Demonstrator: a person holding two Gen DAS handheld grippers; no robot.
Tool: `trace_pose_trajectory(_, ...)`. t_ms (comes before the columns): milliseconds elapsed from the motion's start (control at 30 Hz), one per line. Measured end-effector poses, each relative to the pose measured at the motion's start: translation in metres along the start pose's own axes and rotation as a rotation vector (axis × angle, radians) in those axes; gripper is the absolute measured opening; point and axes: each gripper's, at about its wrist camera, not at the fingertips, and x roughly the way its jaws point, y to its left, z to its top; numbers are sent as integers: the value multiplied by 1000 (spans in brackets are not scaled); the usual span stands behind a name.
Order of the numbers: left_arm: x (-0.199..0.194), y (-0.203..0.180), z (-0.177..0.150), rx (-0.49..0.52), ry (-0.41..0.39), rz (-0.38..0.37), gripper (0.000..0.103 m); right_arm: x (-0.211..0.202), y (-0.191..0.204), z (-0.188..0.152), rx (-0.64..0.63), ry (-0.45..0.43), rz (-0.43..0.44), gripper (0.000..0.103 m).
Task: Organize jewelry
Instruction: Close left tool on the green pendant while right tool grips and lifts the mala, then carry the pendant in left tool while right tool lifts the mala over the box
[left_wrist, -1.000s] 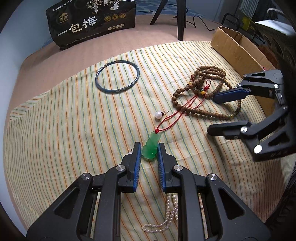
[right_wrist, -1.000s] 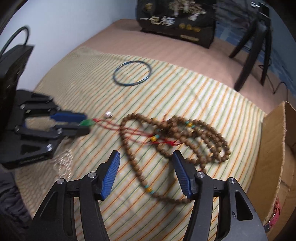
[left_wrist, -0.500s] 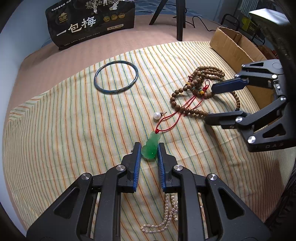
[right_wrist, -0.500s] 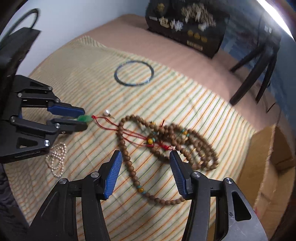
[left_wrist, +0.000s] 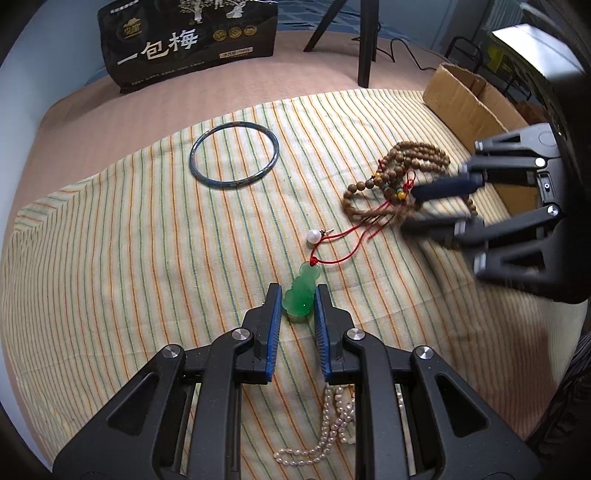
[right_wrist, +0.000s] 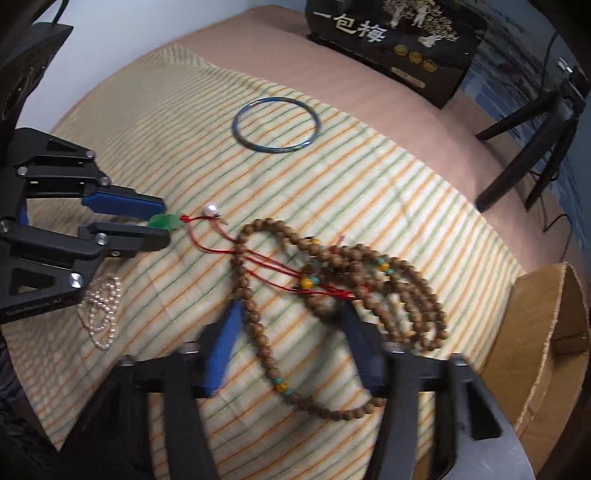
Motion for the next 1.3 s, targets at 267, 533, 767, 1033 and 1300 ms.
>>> trace_pose_trajectory(267, -37, 3, 7, -52, -82, -20, 16, -8, -18, -12, 55, 0, 23, 5)
trace_pose_trajectory(533, -82, -5, 8, -81, -176, -34, 3, -54, -16, -28, 153, -95, 52, 5)
trace_pose_trajectory(767, -115, -5, 4, -130, -245, -46, 3, -107, -19, -37, 236, -233, 79, 5)
trace_pose_trajectory(1033, -153, -11, 2, -140, -334, -46, 3, -168, -29, -50, 302, -392, 77, 5)
trace_pose_trajectory(1300, -184, -39, 8, -97, -417, -62, 3, -219, -33, -61, 304, -512, 71, 5)
